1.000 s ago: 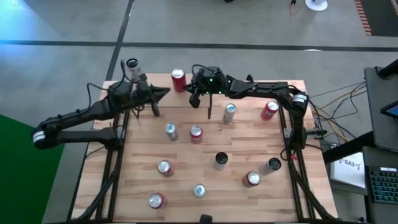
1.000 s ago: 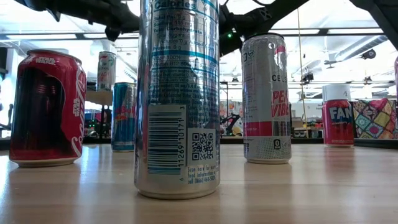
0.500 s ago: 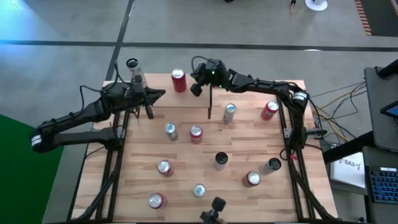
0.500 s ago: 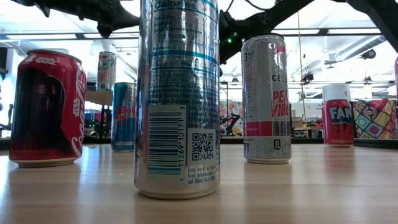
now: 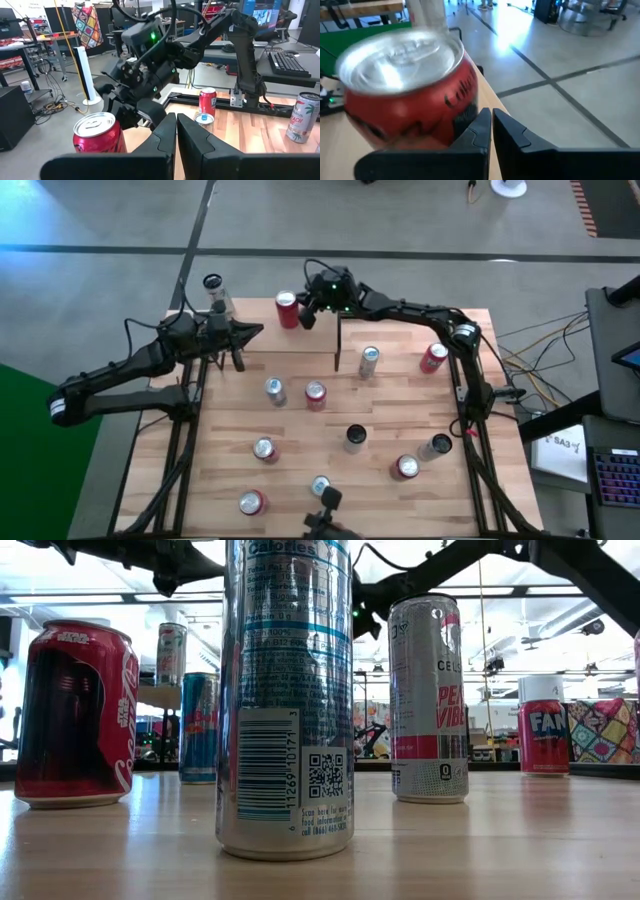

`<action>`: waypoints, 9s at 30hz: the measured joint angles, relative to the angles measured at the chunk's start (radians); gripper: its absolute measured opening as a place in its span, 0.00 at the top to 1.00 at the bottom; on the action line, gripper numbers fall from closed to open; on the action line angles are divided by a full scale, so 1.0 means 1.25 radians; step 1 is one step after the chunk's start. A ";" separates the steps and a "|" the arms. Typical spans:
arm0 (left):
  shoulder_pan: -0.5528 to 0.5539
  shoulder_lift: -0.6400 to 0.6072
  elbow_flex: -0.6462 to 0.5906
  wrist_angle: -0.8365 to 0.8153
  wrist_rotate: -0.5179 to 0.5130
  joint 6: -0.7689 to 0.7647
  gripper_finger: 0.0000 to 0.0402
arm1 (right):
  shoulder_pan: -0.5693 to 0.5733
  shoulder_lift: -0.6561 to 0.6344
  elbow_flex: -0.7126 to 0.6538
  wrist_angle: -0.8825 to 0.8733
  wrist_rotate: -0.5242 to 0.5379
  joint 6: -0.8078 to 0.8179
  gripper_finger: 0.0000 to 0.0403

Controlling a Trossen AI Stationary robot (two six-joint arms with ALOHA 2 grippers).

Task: Place canned beverage on shelf
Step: Put the red black soda can on the shelf

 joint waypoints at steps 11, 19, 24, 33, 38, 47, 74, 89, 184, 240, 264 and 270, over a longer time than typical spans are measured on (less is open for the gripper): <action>0.000 0.001 0.000 -0.007 0.000 0.008 1.00 | 0.011 0.007 0.010 -0.011 -0.004 0.001 0.98; 0.000 0.032 0.000 -0.059 -0.001 -0.012 1.00 | 0.010 -0.007 0.010 -0.034 0.003 0.000 0.98; 0.000 0.099 0.000 -0.065 -0.031 -0.022 1.00 | 0.012 -0.037 0.010 -0.074 0.003 -0.011 0.98; 0.010 0.209 0.000 -0.080 -0.218 -0.018 1.00 | 0.029 -0.088 0.010 -0.181 0.003 -0.036 0.98; 0.016 0.269 0.000 -0.055 -0.182 0.043 1.00 | 0.035 -0.103 0.010 -0.200 0.003 -0.055 0.98; 0.055 0.344 0.025 -0.047 -0.198 0.085 1.00 | 0.038 -0.109 0.010 -0.238 0.003 -0.063 0.98; 0.092 0.450 0.107 -0.048 -0.197 0.087 1.00 | 0.038 -0.125 0.009 -0.359 0.026 -0.061 0.98; 0.100 0.465 0.107 0.036 -0.197 0.121 1.00 | 0.039 -0.186 0.009 -0.474 0.109 -0.073 0.98; 0.139 0.577 0.105 0.282 -0.113 0.116 1.00 | 0.022 -0.220 0.074 -0.413 0.187 -0.223 0.98; 0.150 0.655 0.105 0.423 -0.043 0.064 1.00 | 0.022 -0.220 0.073 -0.443 0.187 -0.230 0.98; 0.147 0.706 0.105 0.512 -0.032 -0.008 1.00 | 0.022 -0.220 0.070 -0.447 0.187 -0.228 0.98; 0.147 0.721 0.105 0.535 -0.032 -0.016 1.00 | 0.022 -0.220 0.070 -0.448 0.187 -0.228 0.98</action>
